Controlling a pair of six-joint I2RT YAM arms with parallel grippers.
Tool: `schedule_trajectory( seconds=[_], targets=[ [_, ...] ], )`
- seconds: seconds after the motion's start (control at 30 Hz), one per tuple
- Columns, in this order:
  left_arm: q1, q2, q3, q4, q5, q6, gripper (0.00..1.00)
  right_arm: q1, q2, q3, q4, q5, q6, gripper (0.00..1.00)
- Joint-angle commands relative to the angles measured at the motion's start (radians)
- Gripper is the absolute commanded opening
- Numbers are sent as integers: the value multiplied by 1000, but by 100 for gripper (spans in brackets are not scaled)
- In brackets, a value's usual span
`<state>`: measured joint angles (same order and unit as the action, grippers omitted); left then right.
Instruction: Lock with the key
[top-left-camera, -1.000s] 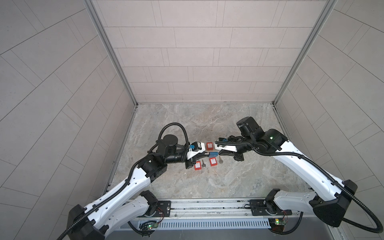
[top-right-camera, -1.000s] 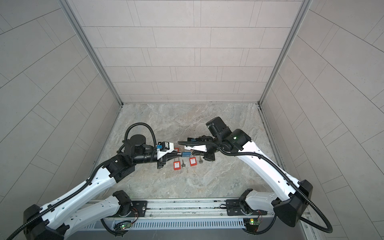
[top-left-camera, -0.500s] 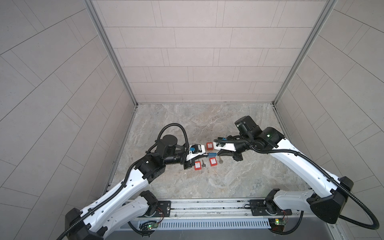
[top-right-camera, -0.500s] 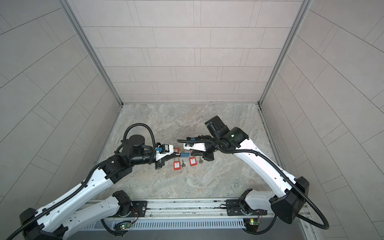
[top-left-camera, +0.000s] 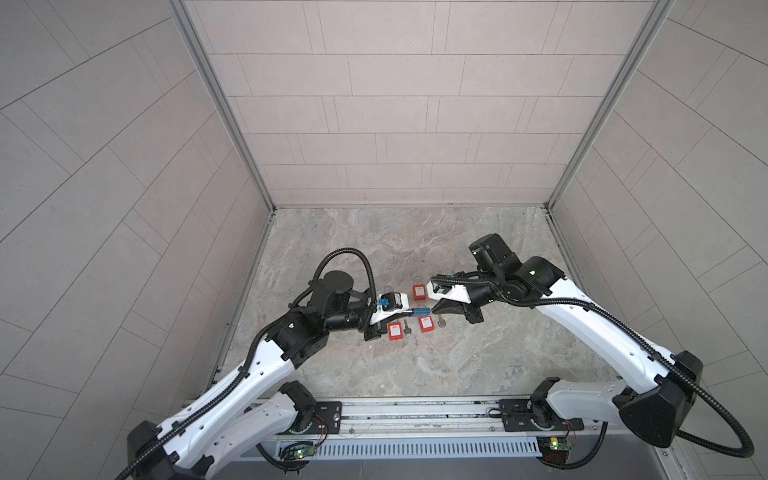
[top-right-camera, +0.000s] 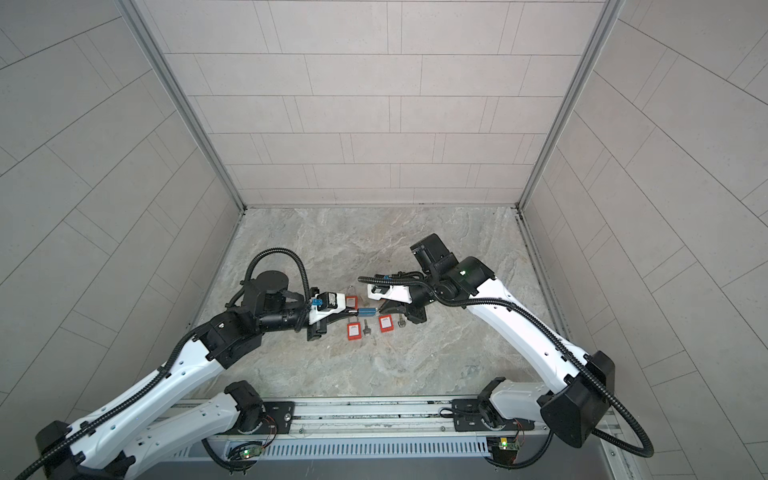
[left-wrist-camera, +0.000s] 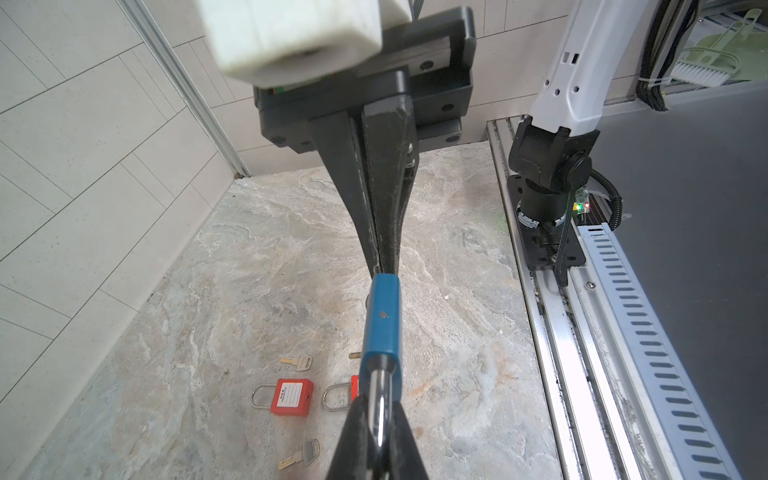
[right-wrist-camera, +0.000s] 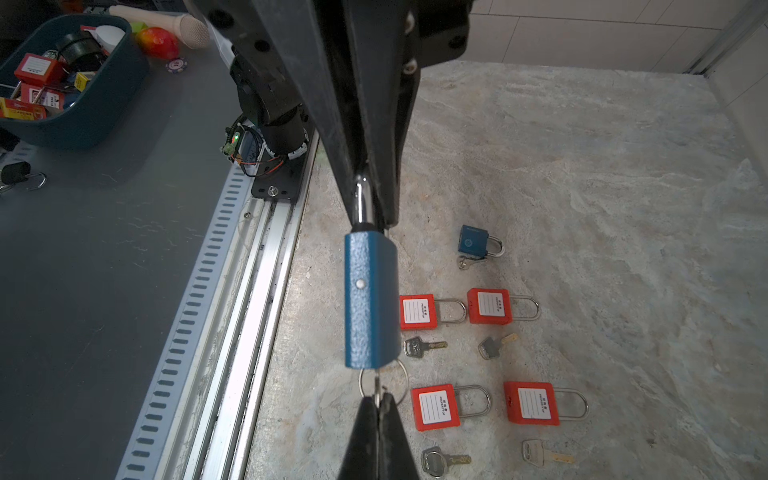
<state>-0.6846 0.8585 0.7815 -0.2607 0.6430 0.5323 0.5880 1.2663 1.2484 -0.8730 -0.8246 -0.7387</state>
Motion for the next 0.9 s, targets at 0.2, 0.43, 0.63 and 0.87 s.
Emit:
schedule_trajectory(
  seconds=[0.2, 0.43, 0.63, 0.87],
  targets=[
    [25, -5, 62, -68, -43, -2, 0, -53, -55, -39, -82, 190, -14, 0],
    [25, -19, 11, 34, -22, 25, 0, -53, -54, -16, -107, 191, 10, 0],
    [25, 1, 27, 21, -26, 46, 0, -51, -22, -3, -161, 226, -21, 0],
    [25, 22, 29, 31, -4, 28, 0, -52, -19, 13, -114, 161, 13, 12]
  ],
)
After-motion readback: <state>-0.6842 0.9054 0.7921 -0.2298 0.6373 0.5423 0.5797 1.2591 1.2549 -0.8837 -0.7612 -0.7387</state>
